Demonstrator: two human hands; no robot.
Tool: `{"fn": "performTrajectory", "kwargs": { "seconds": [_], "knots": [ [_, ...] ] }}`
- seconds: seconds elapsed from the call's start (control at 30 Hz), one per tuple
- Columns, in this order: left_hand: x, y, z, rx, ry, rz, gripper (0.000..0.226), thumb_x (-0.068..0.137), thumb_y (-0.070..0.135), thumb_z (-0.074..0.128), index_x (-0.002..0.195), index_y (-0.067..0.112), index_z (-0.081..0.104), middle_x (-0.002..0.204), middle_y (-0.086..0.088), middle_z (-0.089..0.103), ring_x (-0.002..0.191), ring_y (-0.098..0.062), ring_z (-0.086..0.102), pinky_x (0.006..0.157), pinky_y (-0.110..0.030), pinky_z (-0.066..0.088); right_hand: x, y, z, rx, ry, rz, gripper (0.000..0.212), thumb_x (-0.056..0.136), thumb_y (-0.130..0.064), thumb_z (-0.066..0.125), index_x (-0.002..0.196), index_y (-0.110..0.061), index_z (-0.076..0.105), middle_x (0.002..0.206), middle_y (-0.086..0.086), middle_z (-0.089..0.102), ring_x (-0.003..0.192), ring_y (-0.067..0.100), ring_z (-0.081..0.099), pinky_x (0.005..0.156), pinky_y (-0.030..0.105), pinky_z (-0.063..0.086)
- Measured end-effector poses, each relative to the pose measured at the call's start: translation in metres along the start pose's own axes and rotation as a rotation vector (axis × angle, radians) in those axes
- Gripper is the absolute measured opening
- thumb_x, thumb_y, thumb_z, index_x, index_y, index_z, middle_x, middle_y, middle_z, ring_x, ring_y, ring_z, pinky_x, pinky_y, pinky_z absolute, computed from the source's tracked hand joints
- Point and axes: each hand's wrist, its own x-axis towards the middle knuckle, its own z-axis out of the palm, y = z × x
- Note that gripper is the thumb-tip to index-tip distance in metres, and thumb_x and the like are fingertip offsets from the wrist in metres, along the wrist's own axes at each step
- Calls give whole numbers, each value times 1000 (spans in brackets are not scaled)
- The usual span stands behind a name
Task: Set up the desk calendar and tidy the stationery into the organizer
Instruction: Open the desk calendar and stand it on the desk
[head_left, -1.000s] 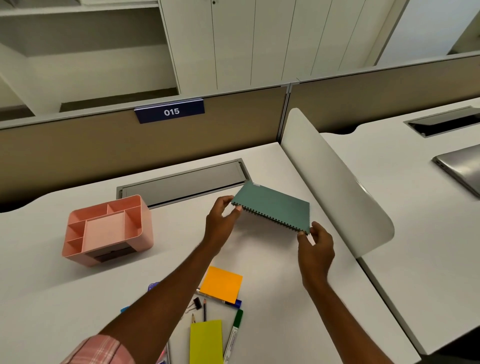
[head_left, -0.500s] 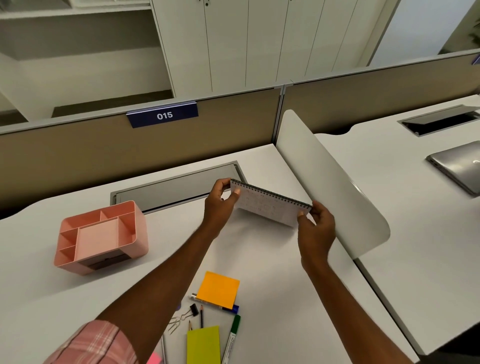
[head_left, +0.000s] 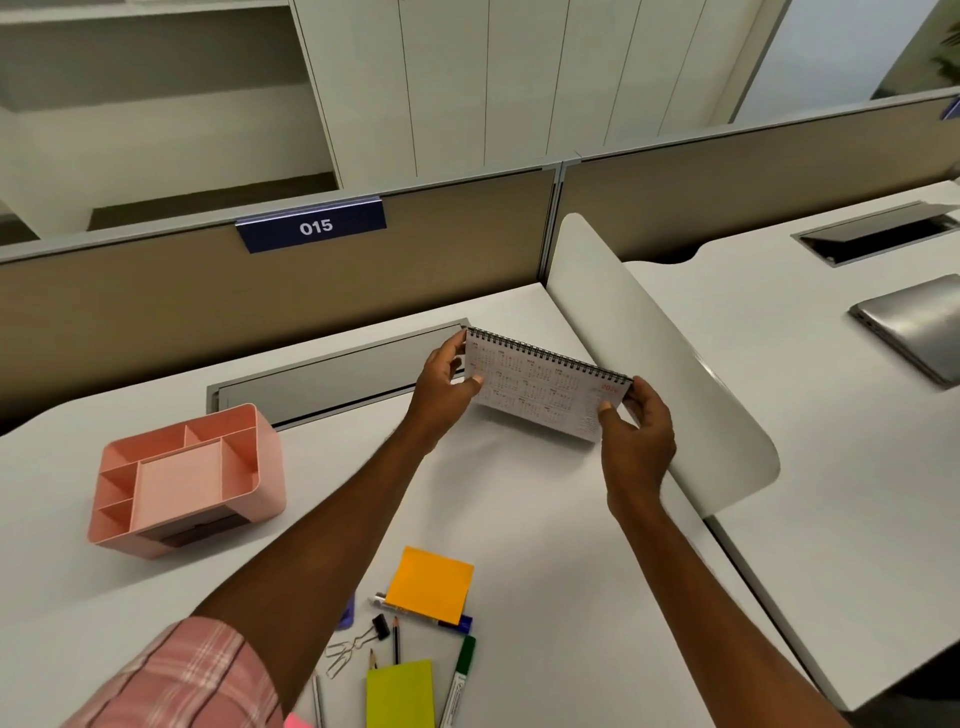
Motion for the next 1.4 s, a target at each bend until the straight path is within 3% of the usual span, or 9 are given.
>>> {"fn": "performTrajectory", "kwargs": {
  "seconds": [0.07,0.3,0.43,0.6,0.7,1.07,1.23,1.33,1.4],
  "knots": [
    [3,-1,0,-2,-28,-13,79,92,12,70,157,42,35,150,2,50,140,-20,49,108,-44,52,2,3,0,-4,-28,-19,53,90,-5,71,136,-27,59,131,-6,64,120,5,60,84,13,54],
    [7,-1,9,-18,-125,-37,102,89,-12,59,163,41,15,152,9,47,137,-11,48,99,-34,54,2,17,4,21,-149,15,65,87,5,71,141,-24,50,136,-7,61,128,7,56,80,3,49],
    [5,-9,15,13,-132,-90,98,83,-16,57,160,34,23,146,14,46,139,-13,44,100,-35,52,8,35,3,-59,-206,38,67,86,-1,73,140,-30,46,133,-12,62,124,5,58,85,8,52],
    [6,-23,17,57,-162,-132,95,79,-15,55,154,34,25,148,0,50,134,-23,49,93,-37,57,14,59,2,-217,-329,59,76,84,-10,76,144,-37,37,134,-13,60,121,12,60,100,35,56],
    [9,-28,18,86,-193,-150,102,78,-19,55,158,36,22,137,-1,54,125,-22,52,87,-34,59,17,72,0,-300,-409,88,83,84,-11,77,147,-38,30,139,-10,57,123,18,59,104,42,54],
    [18,-53,10,201,-291,-246,113,75,-17,60,163,38,14,145,1,49,126,-23,50,94,-35,54,30,86,0,-368,-516,218,77,83,-14,79,142,-36,34,137,-8,58,123,22,59,103,45,55],
    [20,-60,11,254,-284,-250,115,75,-17,61,163,39,11,149,-2,47,125,-21,49,99,-39,55,29,83,0,-381,-517,247,72,86,-14,77,143,-33,37,134,-6,59,118,22,60,95,33,55],
    [23,-64,13,288,-281,-245,117,74,-15,61,161,43,10,150,-2,47,127,-24,51,99,-40,56,31,82,0,-363,-525,266,77,84,-13,78,144,-39,37,130,-12,59,114,18,61,88,28,55],
    [23,-67,13,298,-280,-246,117,73,-14,61,160,46,10,149,-2,47,130,-28,52,101,-44,57,34,82,-1,-344,-533,287,81,81,-12,77,142,-46,37,128,-16,61,112,15,62,91,34,59]
  ]
}}
